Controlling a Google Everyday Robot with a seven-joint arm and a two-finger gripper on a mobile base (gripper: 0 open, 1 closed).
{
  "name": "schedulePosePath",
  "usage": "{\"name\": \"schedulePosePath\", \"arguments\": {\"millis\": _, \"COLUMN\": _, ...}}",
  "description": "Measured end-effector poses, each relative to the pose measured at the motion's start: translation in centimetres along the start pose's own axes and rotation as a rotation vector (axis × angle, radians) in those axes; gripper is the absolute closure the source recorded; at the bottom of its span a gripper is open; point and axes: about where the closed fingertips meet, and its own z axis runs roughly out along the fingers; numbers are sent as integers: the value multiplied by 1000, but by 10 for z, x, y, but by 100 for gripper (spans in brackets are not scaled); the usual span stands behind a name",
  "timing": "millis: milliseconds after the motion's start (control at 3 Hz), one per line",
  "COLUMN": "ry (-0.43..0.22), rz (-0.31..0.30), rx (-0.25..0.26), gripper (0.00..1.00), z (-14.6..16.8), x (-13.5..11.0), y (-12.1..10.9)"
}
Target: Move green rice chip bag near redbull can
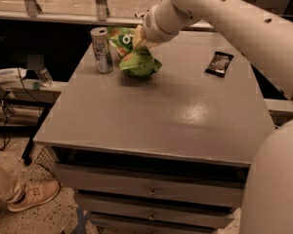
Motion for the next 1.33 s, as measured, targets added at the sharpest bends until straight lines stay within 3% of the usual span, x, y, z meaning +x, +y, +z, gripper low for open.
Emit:
{"name": "schedulePosePath", "arguments": {"millis": 333, "ry": 18, "rz": 15, "rx": -7, "gripper": 100, "z": 9, "x": 3, "y": -4}}
{"name": "schedulePosePath", "arguments": {"millis": 667, "ry": 20, "rz": 14, "rx": -9, "gripper": 81, "z": 11, "x": 4, "y": -2}}
{"name": "schedulePosePath", "arguments": {"millis": 1333, "ry": 27, "rz": 11, "rx": -13, "gripper": 34, "z": 15, "x": 6, "y": 1}}
